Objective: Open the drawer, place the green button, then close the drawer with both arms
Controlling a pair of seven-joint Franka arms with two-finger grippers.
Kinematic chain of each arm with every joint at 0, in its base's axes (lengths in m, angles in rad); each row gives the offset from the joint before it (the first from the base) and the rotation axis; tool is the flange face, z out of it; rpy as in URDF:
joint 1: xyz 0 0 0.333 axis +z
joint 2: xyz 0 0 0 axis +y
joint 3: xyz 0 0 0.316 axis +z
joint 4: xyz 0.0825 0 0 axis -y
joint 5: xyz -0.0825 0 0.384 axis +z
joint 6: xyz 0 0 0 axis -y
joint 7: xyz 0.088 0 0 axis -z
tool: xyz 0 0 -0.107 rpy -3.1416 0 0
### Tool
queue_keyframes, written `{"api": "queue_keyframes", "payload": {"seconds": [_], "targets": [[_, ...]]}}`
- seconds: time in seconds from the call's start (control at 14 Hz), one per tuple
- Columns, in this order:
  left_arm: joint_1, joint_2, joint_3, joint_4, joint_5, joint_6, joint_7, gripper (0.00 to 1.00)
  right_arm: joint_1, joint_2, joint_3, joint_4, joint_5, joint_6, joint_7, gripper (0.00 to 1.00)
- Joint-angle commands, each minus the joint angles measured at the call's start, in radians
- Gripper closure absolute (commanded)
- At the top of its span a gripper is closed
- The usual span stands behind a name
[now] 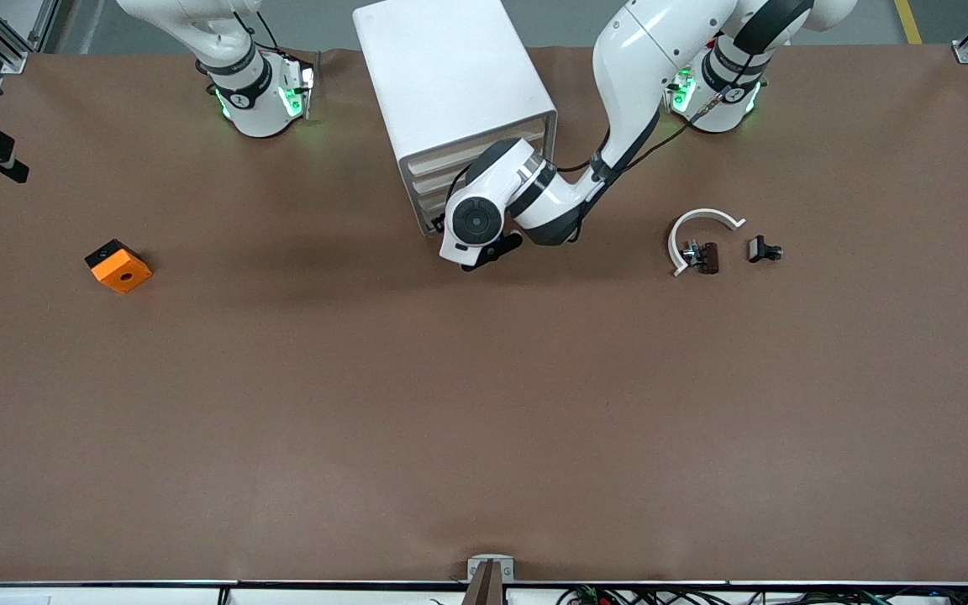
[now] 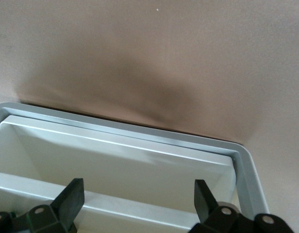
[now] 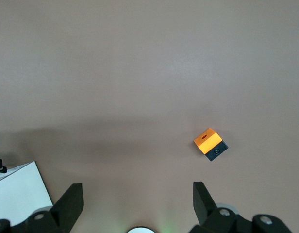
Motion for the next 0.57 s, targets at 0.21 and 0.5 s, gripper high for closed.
{"api": "queue_keyframes", "payload": {"seconds": [0.21,0.5], "targets": [[0.106,-0.002,0.006,0.026,0.097,-0.013,0.040,0.00,-0.028,-0.047,0.018,-0.067,0.011,0.027,0.004,0.00],[0.186,-0.012,0.006,0.027,0.279,-0.016,0.054,0.00,-0.035,-0.050,0.102,-0.067,-0.010,0.027,0.162,0.00]]}}
